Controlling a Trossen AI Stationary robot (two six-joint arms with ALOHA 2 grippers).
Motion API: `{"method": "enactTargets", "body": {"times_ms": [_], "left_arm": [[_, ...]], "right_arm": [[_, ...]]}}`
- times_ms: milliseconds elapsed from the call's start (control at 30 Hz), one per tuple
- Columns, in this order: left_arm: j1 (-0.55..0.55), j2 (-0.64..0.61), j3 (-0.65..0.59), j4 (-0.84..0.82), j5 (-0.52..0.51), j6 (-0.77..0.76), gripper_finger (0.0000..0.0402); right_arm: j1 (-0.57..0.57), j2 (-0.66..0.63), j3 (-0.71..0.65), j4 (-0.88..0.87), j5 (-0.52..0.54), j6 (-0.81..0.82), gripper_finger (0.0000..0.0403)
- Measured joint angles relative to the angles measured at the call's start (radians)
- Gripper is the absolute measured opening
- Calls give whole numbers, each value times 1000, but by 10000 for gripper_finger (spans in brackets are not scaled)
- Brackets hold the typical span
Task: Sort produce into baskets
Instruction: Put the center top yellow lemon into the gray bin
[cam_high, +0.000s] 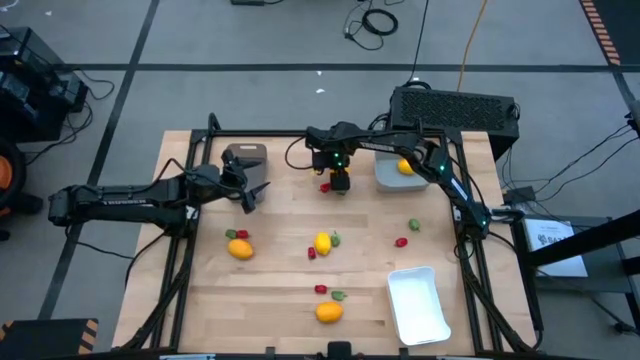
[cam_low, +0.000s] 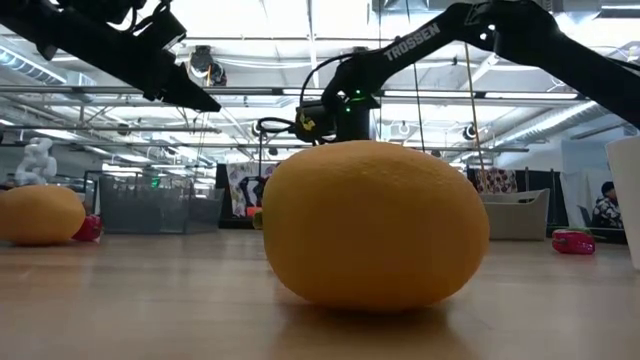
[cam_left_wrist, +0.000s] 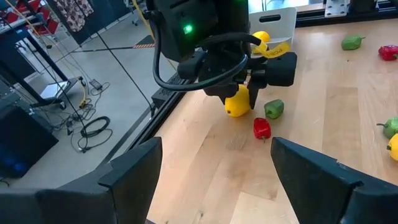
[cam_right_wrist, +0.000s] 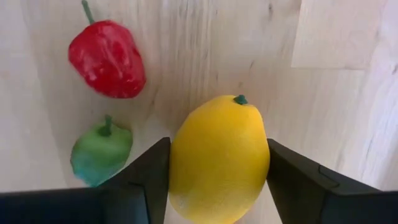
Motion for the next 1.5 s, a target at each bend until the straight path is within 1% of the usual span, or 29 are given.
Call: {"method": "enactTargets", "body": {"times_ms": [100,200,367,433,567,667,733,833,1000,1133,1233,1300,1400,1500], "left_arm": [[0,0,0,0,0,0,309],[0,0,0,0,-22,0,309],[0,0,0,-12,-30,-8,309],[0,0,0,-20,-31,-9,309],[0,-2,0,-77,-37,-19,309],[0,-8,0,-115,-47,-26,309],[0,-17,0,-140,-48,-27,309],[0,-23,0,-156,-49,-50,309],[0,-41,0,-158,-47,-58,309],[0,-43,0,-107,-46,-76,309],[0,-42,0,-71,-45,-76,309],[0,-42,0,-60,-43,-77,309],[0,-42,0,-50,-42,-96,309],[0,-42,0,-50,-42,-105,309]], "right_arm": [[5,-15,15,-45,-2,7,208],[8,-29,68,-99,-4,40,216],[2,-57,161,-288,-7,107,218],[-6,-81,166,-342,-9,136,218],[-45,-154,166,-405,-49,215,218],[-73,-238,142,-409,-52,254,218],[-95,-315,94,-396,-55,274,218],[-138,-455,-46,-336,-47,322,217],[-212,-710,-397,-84,4,466,217],[-242,-844,-651,118,-1,539,217],[-248,-886,-765,251,-2,586,217],[-252,-888,-814,295,-3,618,217],[-256,-867,-852,321,-2,667,219],[-258,-836,-868,316,-1,708,230]]}}
